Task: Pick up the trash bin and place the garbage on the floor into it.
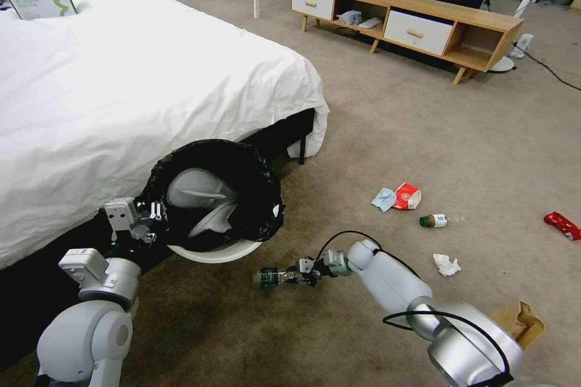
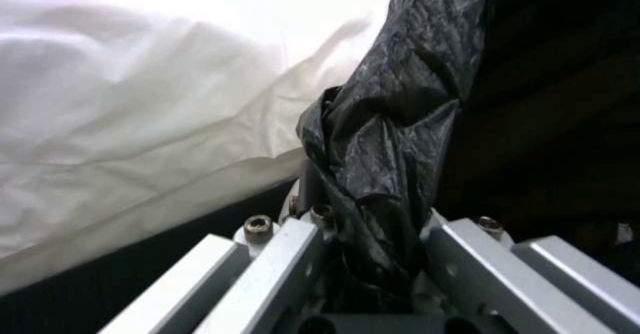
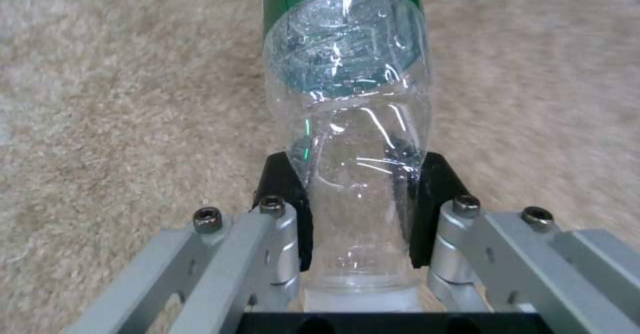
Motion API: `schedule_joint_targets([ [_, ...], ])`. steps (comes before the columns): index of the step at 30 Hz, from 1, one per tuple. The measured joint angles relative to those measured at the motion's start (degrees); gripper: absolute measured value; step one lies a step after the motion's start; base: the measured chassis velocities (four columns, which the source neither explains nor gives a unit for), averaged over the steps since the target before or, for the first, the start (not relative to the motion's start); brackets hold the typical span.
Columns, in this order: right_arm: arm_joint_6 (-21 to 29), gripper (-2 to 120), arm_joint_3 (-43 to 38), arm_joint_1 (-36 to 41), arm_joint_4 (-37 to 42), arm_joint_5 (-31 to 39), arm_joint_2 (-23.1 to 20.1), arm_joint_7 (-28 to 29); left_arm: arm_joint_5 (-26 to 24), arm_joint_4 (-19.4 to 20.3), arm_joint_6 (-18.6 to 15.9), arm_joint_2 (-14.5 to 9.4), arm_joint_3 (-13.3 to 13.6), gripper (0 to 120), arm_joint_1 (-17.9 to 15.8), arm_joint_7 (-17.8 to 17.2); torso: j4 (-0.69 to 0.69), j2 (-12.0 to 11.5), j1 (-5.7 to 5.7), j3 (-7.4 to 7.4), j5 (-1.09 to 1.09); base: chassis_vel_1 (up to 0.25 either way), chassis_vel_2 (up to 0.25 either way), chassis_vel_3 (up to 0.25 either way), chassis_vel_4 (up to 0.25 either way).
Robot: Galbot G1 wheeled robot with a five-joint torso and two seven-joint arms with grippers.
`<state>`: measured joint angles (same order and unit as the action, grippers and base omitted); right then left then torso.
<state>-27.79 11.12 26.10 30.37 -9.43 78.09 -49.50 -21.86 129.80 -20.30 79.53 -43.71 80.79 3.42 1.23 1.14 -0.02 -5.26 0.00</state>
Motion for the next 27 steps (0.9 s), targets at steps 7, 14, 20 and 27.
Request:
schedule_joint_targets([
  [7, 0.76, 24, -3.9, 3.95, 7.21, 3.88, -4.7, 0.91, -1.68, 0.05, -1.51, -0.81, 0.59, 2, -0.59, -0.46, 0.0, 0.0, 0.0, 0.0, 0.01, 0.0, 0.0, 0.0, 0.0],
  [14, 1.6, 24, -11.55, 8.34, 15.95, 6.89, -12.36, 1.63, -2.18, 0.34, -2.36, -2.06, 1.12, 2, -0.4, -0.9, 0.0, 0.0, 0.0, 0.0, 0.02, 0.0, 0.0, 0.0, 0.0],
  [20, 1.97, 24, -18.54, 12.4, 23.03, 8.91, -18.7, 3.03, -2.48, -0.01, -2.48, -2.91, 1.37, 2, -0.31, -0.92, 0.01, 0.0, 0.0, 0.0, 0.0, 0.0, 0.0, 0.0, 0.0],
  [27, 3.51, 24, -28.14, 20.47, 31.29, 11.44, -24.36, 4.42, -2.8, -0.29, -3.04, -3.24, 1.94, 2, -1.07, -1.11, 0.02, 0.0, 0.0, 0.0, 0.02, 0.0, 0.0, 0.0, 0.0],
])
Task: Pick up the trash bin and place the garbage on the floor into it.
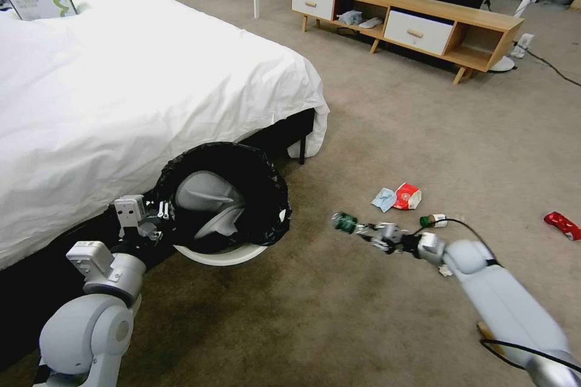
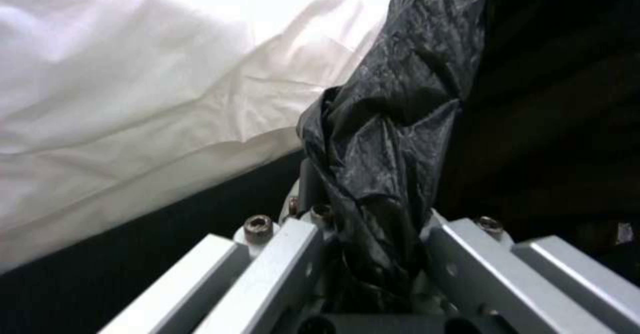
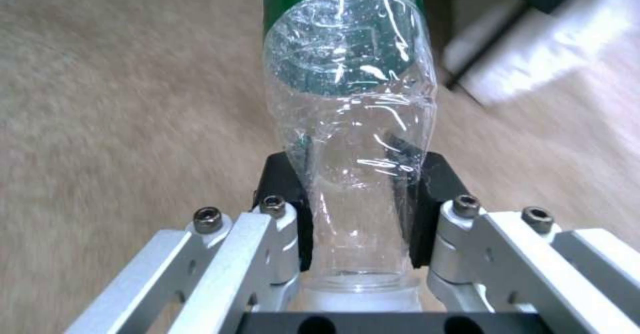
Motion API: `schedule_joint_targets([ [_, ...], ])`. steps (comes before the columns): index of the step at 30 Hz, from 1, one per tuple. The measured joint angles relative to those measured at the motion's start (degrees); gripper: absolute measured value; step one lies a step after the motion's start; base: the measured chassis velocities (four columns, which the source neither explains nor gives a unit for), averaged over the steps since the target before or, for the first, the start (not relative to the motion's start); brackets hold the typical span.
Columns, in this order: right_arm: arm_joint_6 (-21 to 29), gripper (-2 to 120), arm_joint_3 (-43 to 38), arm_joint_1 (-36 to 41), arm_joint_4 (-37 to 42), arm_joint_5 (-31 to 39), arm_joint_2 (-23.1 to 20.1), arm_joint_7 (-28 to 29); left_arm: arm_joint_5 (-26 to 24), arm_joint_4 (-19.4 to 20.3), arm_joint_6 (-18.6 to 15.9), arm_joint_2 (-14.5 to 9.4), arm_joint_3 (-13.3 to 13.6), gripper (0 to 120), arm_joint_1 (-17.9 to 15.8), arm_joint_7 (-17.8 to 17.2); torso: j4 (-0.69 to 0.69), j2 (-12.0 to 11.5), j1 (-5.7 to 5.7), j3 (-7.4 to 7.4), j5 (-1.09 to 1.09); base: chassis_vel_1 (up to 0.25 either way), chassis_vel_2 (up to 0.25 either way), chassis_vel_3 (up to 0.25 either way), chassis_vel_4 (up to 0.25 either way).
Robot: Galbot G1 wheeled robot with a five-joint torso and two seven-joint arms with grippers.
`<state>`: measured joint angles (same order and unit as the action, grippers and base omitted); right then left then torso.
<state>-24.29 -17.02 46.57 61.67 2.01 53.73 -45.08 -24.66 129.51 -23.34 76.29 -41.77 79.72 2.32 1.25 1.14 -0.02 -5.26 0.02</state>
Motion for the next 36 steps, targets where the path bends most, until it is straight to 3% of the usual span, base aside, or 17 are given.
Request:
schedule_joint_targets([
  [7, 0.02, 24, -7.51, 5.25, 4.95, 0.81, -2.56, 0.09, -0.31, 0.22, -0.3, -0.37, 0.17, 2, -0.12, -0.08, -0.02, 0.0, 0.0, 0.0, 0.0, 0.0, 0.0, 0.0, 0.0],
  [9, -0.21, 24, -12.32, 7.94, 9.4, 2.16, -3.79, 0.01, -0.41, 0.45, -0.54, -0.77, 0.46, 2, -0.11, -0.11, -0.01, 0.0, 0.0, 0.0, -0.01, 0.0, 0.0, 0.0, 0.0],
  [16, 1.89, 24, -16.78, 10.23, 19.94, 8.1, -4.62, 1.0, -1.2, -0.51, -1.46, -2.07, 0.73, 2, -0.66, -0.21, -0.03, 0.0, 0.0, 0.0, -0.02, 0.0, 0.0, 0.0, 0.0],
  [27, 5.04, 24, -15.73, 10.57, 36.82, 18.31, -5.27, 3.78, -1.73, -4.65, -2.35, -3.72, 2.89, 2, -2.54, -0.51, -0.02, 0.0, 0.0, 0.0, -0.03, 0.0, 0.0, 0.0, 0.0],
  [36, 3.55, 24, -14.42, 10.49, 38.54, 20.29, -5.25, 3.47, -1.62, -7.71, -3.07, -4.79, 5.79, 2, -4.74, -0.78, -0.01, 0.0, 0.0, -0.01, -0.02, 0.0, 0.0, 0.0, 0.0],
])
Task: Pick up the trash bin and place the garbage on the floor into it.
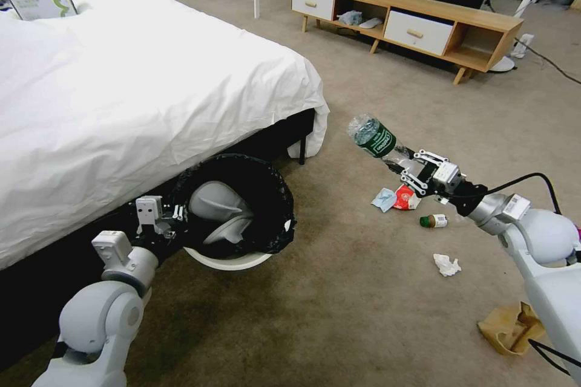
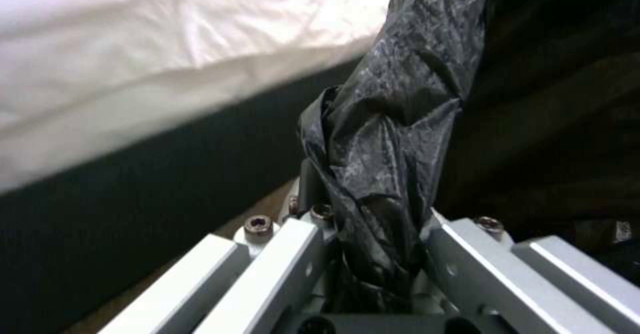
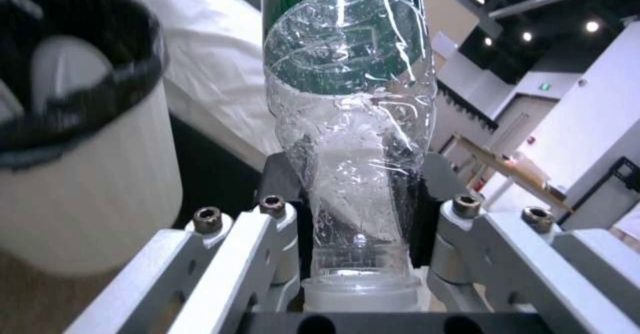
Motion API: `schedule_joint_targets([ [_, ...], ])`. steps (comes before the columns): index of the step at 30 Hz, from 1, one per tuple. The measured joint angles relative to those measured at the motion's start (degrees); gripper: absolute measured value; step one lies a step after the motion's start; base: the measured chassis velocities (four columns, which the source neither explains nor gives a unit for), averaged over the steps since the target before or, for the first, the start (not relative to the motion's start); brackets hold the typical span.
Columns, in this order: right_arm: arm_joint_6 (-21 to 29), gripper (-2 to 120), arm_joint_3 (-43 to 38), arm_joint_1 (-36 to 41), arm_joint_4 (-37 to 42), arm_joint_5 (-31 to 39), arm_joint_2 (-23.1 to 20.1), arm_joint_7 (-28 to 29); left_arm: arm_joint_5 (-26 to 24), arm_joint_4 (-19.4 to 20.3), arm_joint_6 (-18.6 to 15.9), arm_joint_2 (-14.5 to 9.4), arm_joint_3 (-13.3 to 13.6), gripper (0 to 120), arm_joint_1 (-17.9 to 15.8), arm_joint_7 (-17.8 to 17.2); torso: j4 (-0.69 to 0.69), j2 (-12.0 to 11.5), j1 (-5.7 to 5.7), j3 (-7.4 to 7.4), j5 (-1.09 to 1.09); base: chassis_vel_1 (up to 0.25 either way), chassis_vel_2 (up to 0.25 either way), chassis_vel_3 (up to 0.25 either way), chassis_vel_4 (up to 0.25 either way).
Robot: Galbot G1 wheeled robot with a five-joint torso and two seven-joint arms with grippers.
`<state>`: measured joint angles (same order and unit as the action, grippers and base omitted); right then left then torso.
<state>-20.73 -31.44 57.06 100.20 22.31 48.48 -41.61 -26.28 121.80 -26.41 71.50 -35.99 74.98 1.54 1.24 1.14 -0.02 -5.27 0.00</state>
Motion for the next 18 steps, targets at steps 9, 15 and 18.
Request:
schedule_joint_targets([
  [9, -0.28, 24, 1.59, -0.24, 2.82, 2.18, 0.32, -0.82, -2.23, -4.46, -0.02, -3.48, 5.51, 2, -3.98, -0.35, -0.01, 0.0, 0.0, 0.0, -0.01, 0.0, 0.0, 0.0, 0.0],
  [15, -0.23, 24, 4.2, -0.93, 3.44, 2.29, 0.64, -1.1, -3.97, -7.07, 0.49, -4.71, 8.51, 2, -5.95, -0.46, -0.03, 0.0, 0.0, 0.0, 0.0, 0.0, 0.0, 0.0, 0.0],
  [18, -0.25, 24, 4.87, -0.99, 3.53, 2.29, 0.74, -1.12, -4.71, -7.68, 0.62, -5.0, 9.58, 2, -6.53, -0.48, -0.02, 0.0, 0.0, 0.0, 0.0, 0.0, 0.0, 0.0, 0.0],
])
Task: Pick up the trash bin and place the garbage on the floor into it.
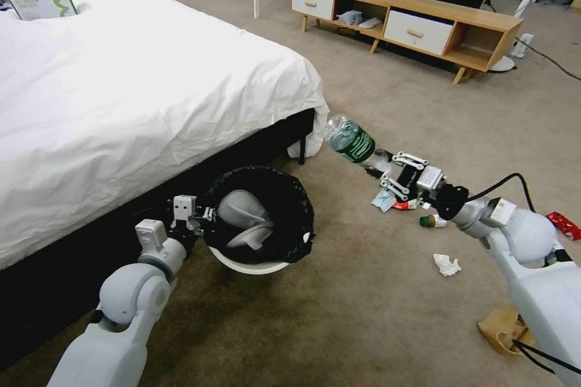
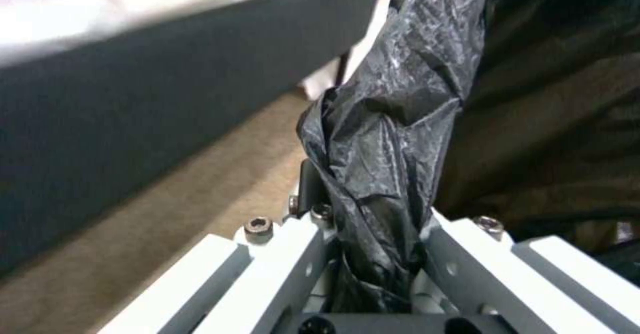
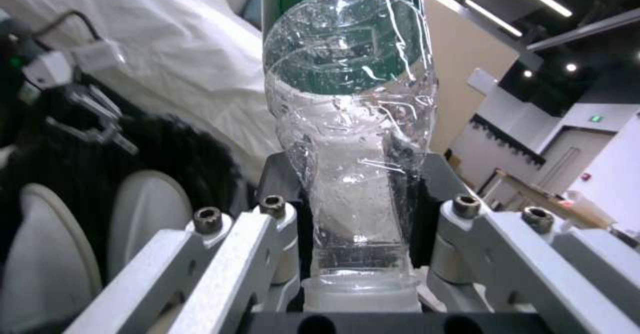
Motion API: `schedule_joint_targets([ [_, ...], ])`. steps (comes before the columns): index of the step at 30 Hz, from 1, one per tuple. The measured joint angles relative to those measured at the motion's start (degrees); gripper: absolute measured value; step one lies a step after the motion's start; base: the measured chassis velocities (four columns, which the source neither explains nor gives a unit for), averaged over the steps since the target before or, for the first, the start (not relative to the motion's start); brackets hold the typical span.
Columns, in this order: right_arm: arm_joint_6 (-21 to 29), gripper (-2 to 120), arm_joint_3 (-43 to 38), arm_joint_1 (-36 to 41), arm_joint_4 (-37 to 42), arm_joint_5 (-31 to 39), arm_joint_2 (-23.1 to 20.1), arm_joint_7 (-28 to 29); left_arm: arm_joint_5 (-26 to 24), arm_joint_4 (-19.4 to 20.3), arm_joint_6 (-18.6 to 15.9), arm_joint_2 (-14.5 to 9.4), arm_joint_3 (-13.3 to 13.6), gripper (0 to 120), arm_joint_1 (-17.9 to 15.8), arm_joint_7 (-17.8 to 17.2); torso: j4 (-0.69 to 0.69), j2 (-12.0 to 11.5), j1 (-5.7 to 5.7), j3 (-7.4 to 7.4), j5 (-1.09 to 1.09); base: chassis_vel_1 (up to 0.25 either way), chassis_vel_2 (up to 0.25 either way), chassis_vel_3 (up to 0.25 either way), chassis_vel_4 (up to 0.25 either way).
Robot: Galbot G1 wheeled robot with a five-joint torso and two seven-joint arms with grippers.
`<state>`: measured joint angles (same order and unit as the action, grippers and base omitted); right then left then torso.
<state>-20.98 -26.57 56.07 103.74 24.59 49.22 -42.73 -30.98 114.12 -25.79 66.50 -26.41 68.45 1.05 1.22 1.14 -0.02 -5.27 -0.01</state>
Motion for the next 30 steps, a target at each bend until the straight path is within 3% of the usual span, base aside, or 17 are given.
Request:
schedule_joint_targets([
  [4, -0.06, 24, 0.83, 0.0, 0.07, 0.0, 0.1, -0.08, -1.57, -0.92, 0.05, -0.43, 1.84, 2, -1.19, -0.37, 0.0, 0.0, 0.0, 0.0, 0.0, 0.0, 0.0, 0.0, 0.0],
  [5, -0.1, 24, 1.53, -0.03, 0.11, 0.0, 0.16, -0.23, -5.31, -1.42, -0.36, -0.63, 4.06, 2, -2.53, -1.54, 0.02, 0.0, -0.01, 0.0, 0.01, 0.0, 0.0, 0.0, 0.0],
  [7, -0.11, 24, 1.96, -0.13, 0.11, 0.01, 0.18, -0.28, -7.51, -1.76, -0.68, -0.57, 5.41, 2, -3.44, -2.28, 0.03, 0.0, 0.0, 0.0, 0.01, 0.0, 0.0, 0.0, 0.0],
  [9, -0.12, 24, 2.5, -0.18, 0.09, 0.15, 0.16, -0.32, -10.39, -2.83, -0.84, 0.11, 7.95, 2, -5.25, -4.07, 0.02, 0.0, -0.01, 0.0, 0.02, 0.0, 0.0, 0.0, 0.0],
  [12, -0.13, 24, 2.64, -0.17, 0.04, 0.15, 0.13, -0.33, -11.25, -3.25, -0.85, 0.44, 8.93, 2, -5.82, -4.46, 0.01, 0.0, 0.0, 0.0, 0.01, 0.0, 0.0, 0.0, 0.0],
  [15, -0.15, 24, 3.6, -0.16, -0.43, 0.12, 0.26, -0.35, -13.65, -5.36, 0.01, 2.13, 12.73, 2, -8.07, -5.11, 0.02, 0.0, -0.01, 0.0, 0.01, 0.0, 0.0, 0.0, 0.0],
  [23, -0.5, 24, 7.06, -0.05, -1.56, -0.82, 0.56, -0.59, -14.62, -7.68, 0.94, 3.81, 16.16, 2, -10.18, -4.85, 0.01, 0.0, -0.01, 0.0, 0.02, 0.0, 0.0, 0.0, 0.0],
  [30, -0.5, 24, 8.04, -0.5, -1.64, -0.94, 0.77, -0.59, -15.5, -9.2, 0.98, 4.35, 17.17, 2, -11.24, -5.2, 0.01, 0.0, -0.01, 0.0, 0.01, 0.0, 0.0, 0.0, 0.0],
])
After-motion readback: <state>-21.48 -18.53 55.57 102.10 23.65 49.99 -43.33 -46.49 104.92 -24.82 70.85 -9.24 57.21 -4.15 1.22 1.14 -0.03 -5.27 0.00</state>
